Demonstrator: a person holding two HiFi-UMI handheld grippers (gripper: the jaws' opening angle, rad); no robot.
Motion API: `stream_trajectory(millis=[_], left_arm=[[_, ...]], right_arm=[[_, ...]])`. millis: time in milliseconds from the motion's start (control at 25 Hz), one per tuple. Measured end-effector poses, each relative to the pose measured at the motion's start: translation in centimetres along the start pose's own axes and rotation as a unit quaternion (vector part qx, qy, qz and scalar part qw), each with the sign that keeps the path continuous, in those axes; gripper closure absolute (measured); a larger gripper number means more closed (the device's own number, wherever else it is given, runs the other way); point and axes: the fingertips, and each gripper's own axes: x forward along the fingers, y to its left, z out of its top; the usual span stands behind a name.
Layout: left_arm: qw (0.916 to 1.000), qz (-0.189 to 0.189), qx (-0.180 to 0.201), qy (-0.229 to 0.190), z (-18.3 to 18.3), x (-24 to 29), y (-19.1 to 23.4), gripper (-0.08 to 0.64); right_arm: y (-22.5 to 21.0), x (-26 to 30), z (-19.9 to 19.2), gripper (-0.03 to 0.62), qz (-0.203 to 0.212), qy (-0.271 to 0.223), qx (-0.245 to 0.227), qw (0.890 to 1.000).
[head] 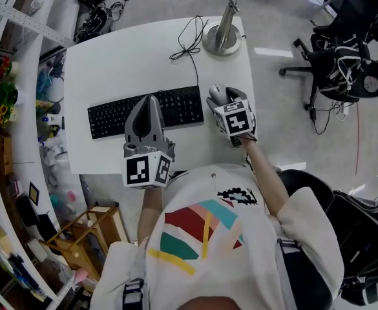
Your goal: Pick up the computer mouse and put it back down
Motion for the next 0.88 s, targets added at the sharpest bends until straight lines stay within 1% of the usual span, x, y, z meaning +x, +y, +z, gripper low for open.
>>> stream_trajectory(millis=[240,400,480,560,720,800,880], left_arm=[[1.0000,0.002,-0.001,0.002,0.0,-0.3,0.1,0.515],[1.0000,-0.003,0.000,0.003,0.1,-0.4,-0.1,0.515],[1.0000,-0.003,0.001,0.000,0.3,-0.4,-0.1,0.515],[1.0000,-0.001,0.002,-0.003,0.6,-0.5,0.1,0.515],[1.0000,0.002,0.003,-0.004,0.5,-0.5,0.3,0.515],[1.0000,0.004,0.002,-0.004,0.5,-0.6,0.4,0.515],[1.0000,0.005,0.002,-0.005,0.6,-0.7,0.5,0.515]], right_arm=[[0.2,0.8,-1.1,0.281,-0.004,0.027,-0.012,1.000],[0.1,1.4,-1.8,0.281,-0.009,0.064,-0.011,0.998],[0.1,1.7,-2.0,0.281,-0.016,0.078,-0.022,0.997],[0.4,1.8,-1.8,0.281,-0.016,0.077,-0.030,0.996],[0.6,1.9,-2.4,0.279,-0.006,0.084,-0.015,0.996],[0.4,1.9,-1.8,0.279,-0.008,0.072,-0.018,0.997],[0.5,1.8,-1.3,0.279,-0.005,0.061,-0.010,0.998]])
